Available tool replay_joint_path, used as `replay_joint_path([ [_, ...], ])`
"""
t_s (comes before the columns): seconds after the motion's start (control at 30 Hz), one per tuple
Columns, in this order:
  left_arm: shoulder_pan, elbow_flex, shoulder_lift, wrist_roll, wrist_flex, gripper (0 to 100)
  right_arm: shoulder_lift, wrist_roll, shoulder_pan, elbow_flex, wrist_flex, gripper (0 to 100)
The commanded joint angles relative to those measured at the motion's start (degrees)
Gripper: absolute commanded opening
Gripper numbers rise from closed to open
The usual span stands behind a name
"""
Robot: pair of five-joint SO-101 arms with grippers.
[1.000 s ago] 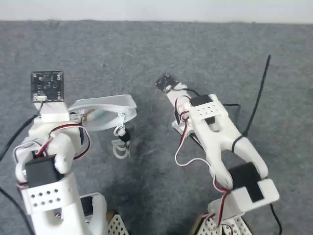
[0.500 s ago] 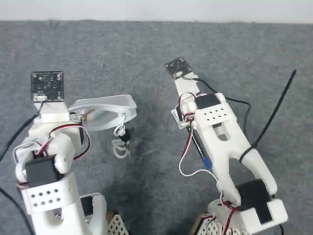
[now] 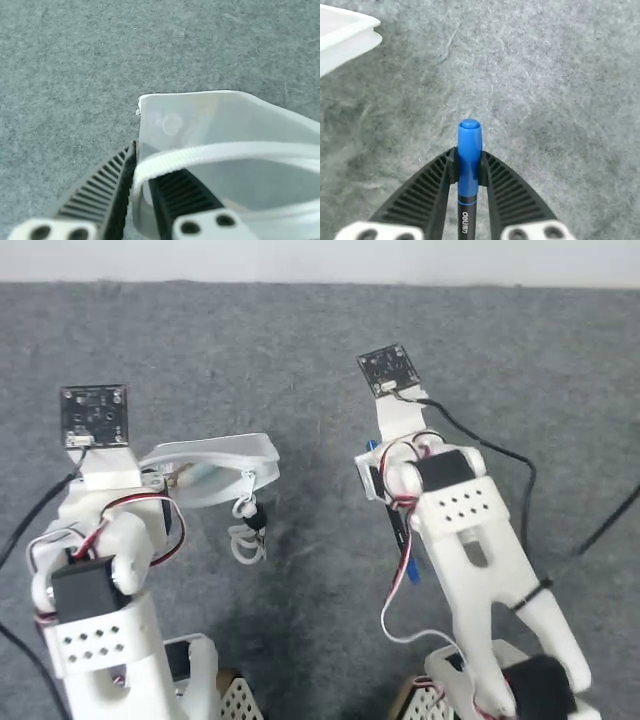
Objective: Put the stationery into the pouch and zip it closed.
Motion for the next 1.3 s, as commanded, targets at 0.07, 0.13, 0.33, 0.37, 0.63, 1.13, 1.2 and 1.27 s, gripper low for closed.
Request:
replay_joint_path([
  [0.07, -0.1, -0.6, -0.5, 0.8, -2.0, 1, -6.6, -4.4, -2.9, -0.2, 0.1, 0.6],
  [0.13, -0.1, -0.6, -0.5, 0.8, -2.0, 1, -8.5, -6.5, -2.9, -0.2, 0.4, 0.6],
  [0.33, 0.0, -0.6, -0.5, 0.8, -2.0, 1, -15.2, -10.3, -2.9, 0.5, 2.2, 0.6],
  [0.37, 0.0, -0.6, -0.5, 0.8, -2.0, 1, -16.3, -10.6, -2.9, 0.5, 2.4, 0.6],
  [0.63, 0.0, -0.6, -0.5, 0.8, -2.0, 1, -23.3, -11.0, -7.8, 0.5, 4.4, 0.6],
  [1.13, 0.0, -0.3, -0.4, 0.8, -2.0, 1, -33.0, -10.6, -12.0, 0.2, 4.2, 0.6],
  [1.2, 0.0, -0.3, -0.4, 0.8, -2.0, 1, -35.2, -10.6, -13.1, 0.2, 4.0, 0.6],
  [1.27, 0.0, -0.3, -0.3, 0.8, -2.0, 1, -37.7, -10.6, -14.8, 0.2, 3.7, 0.6],
])
